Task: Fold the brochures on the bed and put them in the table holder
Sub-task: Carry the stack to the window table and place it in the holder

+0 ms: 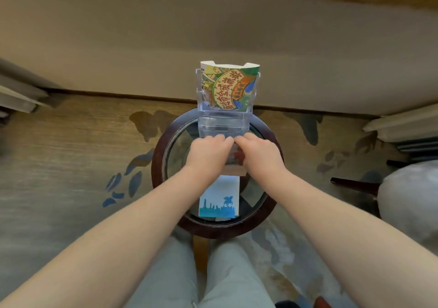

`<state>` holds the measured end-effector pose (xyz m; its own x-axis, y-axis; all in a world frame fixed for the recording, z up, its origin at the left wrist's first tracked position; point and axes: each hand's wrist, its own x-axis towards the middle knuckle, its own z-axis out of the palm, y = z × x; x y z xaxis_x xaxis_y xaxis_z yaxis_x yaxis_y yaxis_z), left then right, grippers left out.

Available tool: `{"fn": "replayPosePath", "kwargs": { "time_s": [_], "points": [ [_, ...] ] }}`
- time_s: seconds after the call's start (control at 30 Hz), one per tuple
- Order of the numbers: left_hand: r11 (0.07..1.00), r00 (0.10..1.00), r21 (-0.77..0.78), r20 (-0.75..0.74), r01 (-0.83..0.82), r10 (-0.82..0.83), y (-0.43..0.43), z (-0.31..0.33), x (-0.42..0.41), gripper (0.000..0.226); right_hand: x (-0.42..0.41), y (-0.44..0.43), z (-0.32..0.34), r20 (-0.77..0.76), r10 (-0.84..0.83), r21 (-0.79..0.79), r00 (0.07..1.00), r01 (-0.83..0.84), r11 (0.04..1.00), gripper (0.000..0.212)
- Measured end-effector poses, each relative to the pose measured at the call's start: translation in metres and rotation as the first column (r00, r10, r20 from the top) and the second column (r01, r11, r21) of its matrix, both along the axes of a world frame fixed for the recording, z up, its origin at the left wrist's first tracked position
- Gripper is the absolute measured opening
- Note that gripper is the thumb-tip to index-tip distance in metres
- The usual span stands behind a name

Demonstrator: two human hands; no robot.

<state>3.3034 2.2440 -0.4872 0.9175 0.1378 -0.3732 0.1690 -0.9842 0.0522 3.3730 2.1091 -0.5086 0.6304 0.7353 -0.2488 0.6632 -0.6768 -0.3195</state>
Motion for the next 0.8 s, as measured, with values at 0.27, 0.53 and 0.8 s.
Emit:
{"fn": "replayPosePath", "kwargs": {
  "time_s": [0.27, 0.53, 0.8],
  "points": [
    [0.993, 0.982, 0.074, 0.161, 0.092, -0.103, 0.042, 0.051, 0.064, 0.044, 0.066, 0.034, 0.051, 0.104, -0.039, 0.027, 0.994, 0.036, 0.999, 0.035],
    [0.991, 0.984, 0.091, 0.142, 0.097, -0.11, 0.05, 0.041, 0.077, 0.047, 0.079, 0.043, 0.049, 0.052, -0.013, 0.001, 0.999, 0.013, 1.0, 0.041],
    [0.995, 0.996, 0.046, 0.002, 0.085, -0.085, 0.044, -0.006, 0.08, 0.044, 0.068, 0.039, 0.004, -0.071, -0.049, -0.117, 0.996, 0.041, 0.992, 0.052]
  ]
}}
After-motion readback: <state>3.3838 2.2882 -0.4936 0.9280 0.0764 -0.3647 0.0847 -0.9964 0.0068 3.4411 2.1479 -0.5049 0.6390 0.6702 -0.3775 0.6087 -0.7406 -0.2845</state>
